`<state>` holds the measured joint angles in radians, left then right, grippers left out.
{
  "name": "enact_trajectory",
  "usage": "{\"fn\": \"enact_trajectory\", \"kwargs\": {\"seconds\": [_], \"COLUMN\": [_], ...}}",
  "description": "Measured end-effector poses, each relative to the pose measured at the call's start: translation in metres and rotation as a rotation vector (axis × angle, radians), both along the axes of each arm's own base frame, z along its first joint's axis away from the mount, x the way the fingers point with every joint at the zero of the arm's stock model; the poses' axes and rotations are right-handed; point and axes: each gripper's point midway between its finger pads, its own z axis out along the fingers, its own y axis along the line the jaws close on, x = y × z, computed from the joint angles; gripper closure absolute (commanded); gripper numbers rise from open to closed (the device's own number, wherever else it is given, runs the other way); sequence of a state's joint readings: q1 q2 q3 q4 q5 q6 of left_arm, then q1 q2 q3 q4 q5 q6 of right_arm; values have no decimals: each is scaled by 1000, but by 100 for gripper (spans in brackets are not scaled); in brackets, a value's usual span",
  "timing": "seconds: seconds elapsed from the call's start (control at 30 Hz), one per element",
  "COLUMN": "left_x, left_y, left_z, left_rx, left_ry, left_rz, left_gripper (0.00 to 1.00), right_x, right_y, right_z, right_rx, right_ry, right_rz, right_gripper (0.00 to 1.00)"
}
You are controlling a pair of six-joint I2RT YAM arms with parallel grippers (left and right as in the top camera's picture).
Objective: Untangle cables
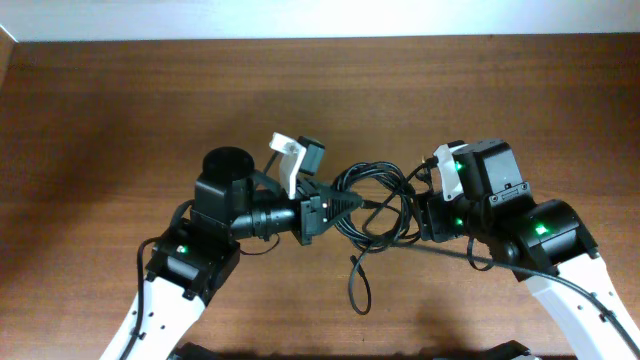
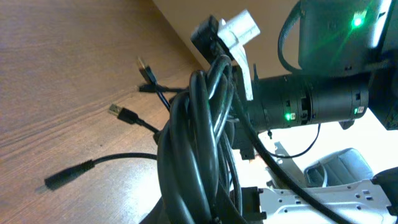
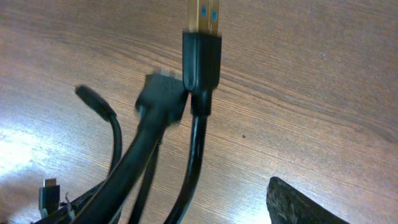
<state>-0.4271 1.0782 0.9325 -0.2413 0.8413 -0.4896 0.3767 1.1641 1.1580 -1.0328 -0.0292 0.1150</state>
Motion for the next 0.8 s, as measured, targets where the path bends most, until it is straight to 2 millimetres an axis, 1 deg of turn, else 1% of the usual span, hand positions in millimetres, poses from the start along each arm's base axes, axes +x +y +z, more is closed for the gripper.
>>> {"fn": "enact_trajectory", "kwargs": {"seconds": [0.07, 0.13, 0.23, 0.37, 0.43, 0.5, 0.57, 0.63, 0.67, 0.73, 0.8], "left_x": [3, 6, 6, 7, 9, 9, 10, 8, 7, 6, 6], "left_y": [4, 8, 9, 9, 10, 10, 10, 12, 12, 13, 13], "left_z": [1, 1, 1, 1, 1, 1, 0, -6, -8, -11, -11], "left_rx": [-4, -8, -10, -9, -6, -5, -1, 15, 23, 40, 42], "left_ry": [1, 3, 4, 3, 0, -1, 4, 22, 22, 11, 3], "left_rz": [10, 17, 18, 21, 30, 34, 38, 38, 35, 30, 28], "left_gripper": [100, 100, 100, 100, 100, 100, 100, 100, 100, 100, 100], "right_x": [0, -2, -8, -17, -21, -23, -26, -28, -29, -33, -36], "right_y": [-1, -3, -9, -23, -30, -32, -34, -31, -26, -9, 4], "right_z": [2, 8, 25, 45, 50, 54, 59, 64, 66, 73, 77], "right_rx": [7, 17, 30, 17, 2, 1, 10, 30, 46, 96, 137], "right_ry": [-5, -25, -88, -175, -197, -215, -237, -252, -263, -282, -291], "right_rz": [-23, -38, -50, -87, -104, -110, -114, -92, -63, 48, 130], "right_gripper": [28, 28, 28, 28, 21, 14, 14, 14, 14, 10, 4]}}
